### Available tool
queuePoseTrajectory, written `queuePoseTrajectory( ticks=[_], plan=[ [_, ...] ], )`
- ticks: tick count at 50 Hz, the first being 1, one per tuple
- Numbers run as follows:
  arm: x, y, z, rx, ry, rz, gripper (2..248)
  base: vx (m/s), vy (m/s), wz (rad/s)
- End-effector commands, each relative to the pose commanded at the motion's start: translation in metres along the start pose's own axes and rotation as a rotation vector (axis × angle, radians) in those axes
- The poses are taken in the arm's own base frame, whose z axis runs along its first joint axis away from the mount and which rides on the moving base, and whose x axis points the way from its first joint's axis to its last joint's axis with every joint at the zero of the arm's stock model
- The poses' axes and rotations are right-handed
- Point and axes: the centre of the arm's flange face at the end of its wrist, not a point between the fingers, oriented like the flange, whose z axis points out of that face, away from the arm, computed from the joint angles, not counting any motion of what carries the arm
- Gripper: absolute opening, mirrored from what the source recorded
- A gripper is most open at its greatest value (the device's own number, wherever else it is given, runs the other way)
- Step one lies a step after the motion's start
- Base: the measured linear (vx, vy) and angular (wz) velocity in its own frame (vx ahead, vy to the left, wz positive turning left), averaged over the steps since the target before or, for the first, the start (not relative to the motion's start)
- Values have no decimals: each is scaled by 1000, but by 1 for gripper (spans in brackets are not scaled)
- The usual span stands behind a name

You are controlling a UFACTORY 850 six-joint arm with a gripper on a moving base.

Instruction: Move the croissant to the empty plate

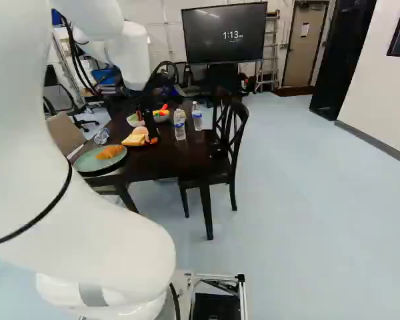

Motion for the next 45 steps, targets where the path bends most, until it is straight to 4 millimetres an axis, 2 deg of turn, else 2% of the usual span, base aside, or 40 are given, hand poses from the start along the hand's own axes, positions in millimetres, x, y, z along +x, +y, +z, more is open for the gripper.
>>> queuePoseTrajectory(
  ticks=[23, 45],
  plan=[
    [4, 12, 13, 22, 54, -47, 247, 0, 0, 0],
    [9, 31, 33, 53, 139, -125, 247, 0, 0, 0]
  ],
)
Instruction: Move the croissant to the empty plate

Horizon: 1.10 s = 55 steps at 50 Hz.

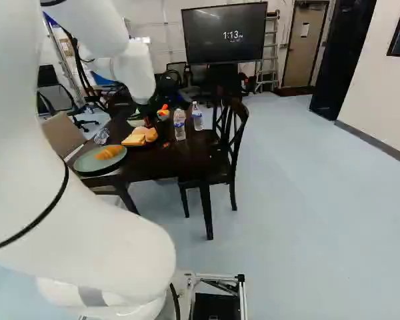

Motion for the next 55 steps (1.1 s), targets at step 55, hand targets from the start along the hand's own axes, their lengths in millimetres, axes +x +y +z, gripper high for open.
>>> queuePoseTrajectory(
  ticks=[55],
  plan=[
    [-17, 92, 58, 88, 348, -373, 247, 0, 0, 0]
  ],
)
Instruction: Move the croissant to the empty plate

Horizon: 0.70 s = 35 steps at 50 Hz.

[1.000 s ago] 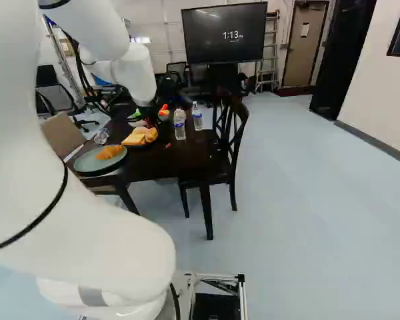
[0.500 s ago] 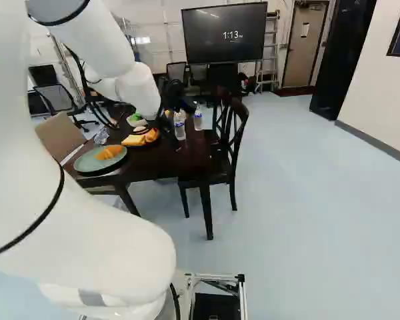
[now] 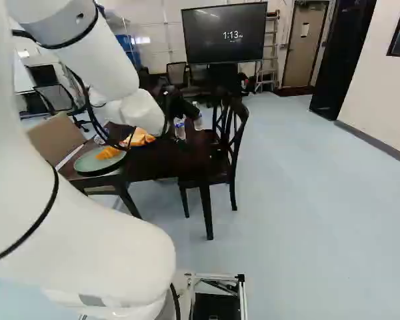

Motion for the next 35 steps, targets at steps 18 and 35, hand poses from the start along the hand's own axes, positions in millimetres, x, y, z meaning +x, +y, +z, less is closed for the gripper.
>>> queuePoseTrajectory(
  ticks=[18, 35],
  plan=[
    [-28, 27, 3, 25, 122, -148, 247, 0, 0, 0],
    [-52, 47, 1, 44, 217, -265, 247, 0, 0, 0]
  ],
)
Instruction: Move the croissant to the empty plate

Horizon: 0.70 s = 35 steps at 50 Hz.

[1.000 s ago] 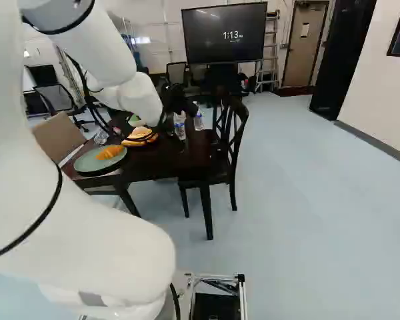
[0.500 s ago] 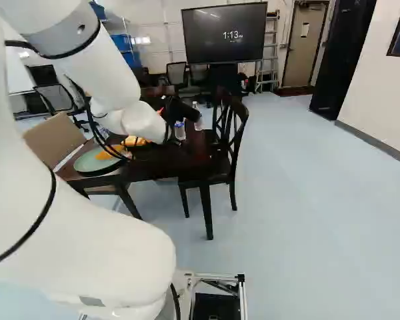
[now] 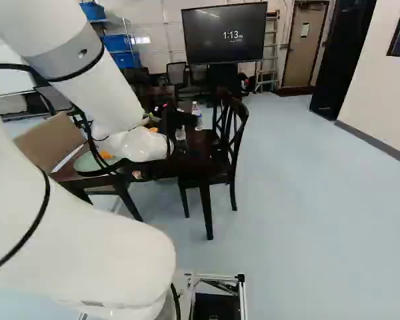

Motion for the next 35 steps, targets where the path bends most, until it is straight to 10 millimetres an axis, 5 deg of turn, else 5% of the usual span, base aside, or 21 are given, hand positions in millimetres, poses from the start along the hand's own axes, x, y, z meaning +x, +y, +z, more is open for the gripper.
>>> queuePoseTrajectory(
  ticks=[35],
  plan=[
    [-41, 16, -18, 25, 139, -168, 247, 0, 0, 0]
  ],
)
